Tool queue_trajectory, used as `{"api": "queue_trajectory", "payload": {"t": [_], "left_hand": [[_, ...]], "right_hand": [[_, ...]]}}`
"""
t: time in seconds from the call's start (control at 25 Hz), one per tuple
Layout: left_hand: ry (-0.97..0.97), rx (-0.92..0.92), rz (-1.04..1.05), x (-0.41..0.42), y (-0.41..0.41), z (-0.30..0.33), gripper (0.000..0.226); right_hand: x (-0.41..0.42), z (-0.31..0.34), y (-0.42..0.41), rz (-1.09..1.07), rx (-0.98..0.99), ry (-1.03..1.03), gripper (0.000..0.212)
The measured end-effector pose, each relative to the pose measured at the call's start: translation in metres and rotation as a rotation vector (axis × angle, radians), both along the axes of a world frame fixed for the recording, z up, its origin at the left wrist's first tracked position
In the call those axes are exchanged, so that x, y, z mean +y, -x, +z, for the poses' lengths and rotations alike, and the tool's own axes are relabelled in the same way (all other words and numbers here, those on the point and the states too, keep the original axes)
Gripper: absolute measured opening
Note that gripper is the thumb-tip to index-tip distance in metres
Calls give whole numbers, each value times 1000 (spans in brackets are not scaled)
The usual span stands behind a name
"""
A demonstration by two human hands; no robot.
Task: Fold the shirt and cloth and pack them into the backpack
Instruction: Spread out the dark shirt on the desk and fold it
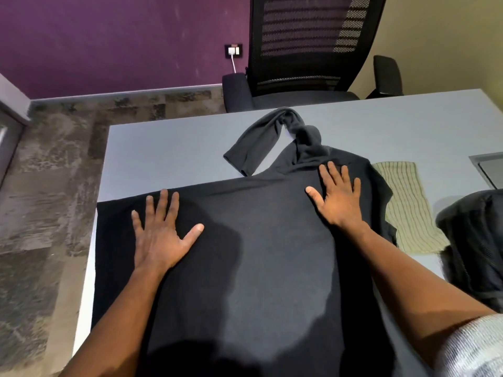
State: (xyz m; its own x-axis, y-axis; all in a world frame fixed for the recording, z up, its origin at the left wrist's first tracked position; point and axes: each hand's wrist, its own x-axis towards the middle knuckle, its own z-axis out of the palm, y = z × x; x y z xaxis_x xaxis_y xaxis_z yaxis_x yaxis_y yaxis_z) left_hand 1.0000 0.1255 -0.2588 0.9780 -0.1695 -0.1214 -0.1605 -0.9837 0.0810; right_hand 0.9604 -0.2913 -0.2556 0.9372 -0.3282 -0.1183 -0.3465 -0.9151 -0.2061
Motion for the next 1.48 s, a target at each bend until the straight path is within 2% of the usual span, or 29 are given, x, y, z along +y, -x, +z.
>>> {"api": "queue_trajectory", "payload": {"t": [0.08, 0.12, 0.2, 0.24, 0.28, 0.36, 0.4, 0.52, 0.64, 0.76, 0.88, 1.0, 1.08, 1.28, 1.48], "left_hand": [[-9, 37, 5, -1, -2, 3, 97], [-2, 52, 21, -3, 0, 7, 95], [16, -7, 48, -18, 9, 16, 83], [24, -55, 43, -30, 15, 20, 76], [40, -80, 24, -44, 21, 22, 72], [77, -49, -34, -67, 29, 17, 69], [80, -16, -50, -71, 30, 13, 71], [63, 15, -57, -60, 19, 5, 77], [40, 30, -40, -29, 14, 6, 80], [37, 67, 34, 10, 21, 9, 83], [88, 51, 86, 14, 47, 14, 82], [145, -15, -24, -20, 98, 19, 76], [134, 13, -75, -34, 132, 12, 75], [72, -10, -25, 28, 146, -2, 75], [70, 8, 124, 87, 135, 4, 80]], "right_hand": [[10, 11, -3, -90, -5, -11, 69], [22, 19, -4, -69, -84, 4, 63], [57, 29, -3, 187, -306, -25, 53], [79, 30, -4, 352, -347, -71, 50], [102, 29, -6, 492, -300, -115, 51], [137, 22, -12, 576, -100, -171, 58], [141, 15, -16, 550, -36, -155, 62], [116, 4, -20, 434, -40, -26, 68], [70, -1, -12, 279, -80, 17, 73], [48, 8, -6, 199, -36, 16, 71], [87, 21, 14, 197, -87, -88, 67], [171, 23, 68, 309, -113, -209, 70], [204, 18, 98, 371, -59, -200, 72], [176, 2, 116, 299, -55, -25, 69], [167, 6, 115, 156, -15, -10, 68]]}}
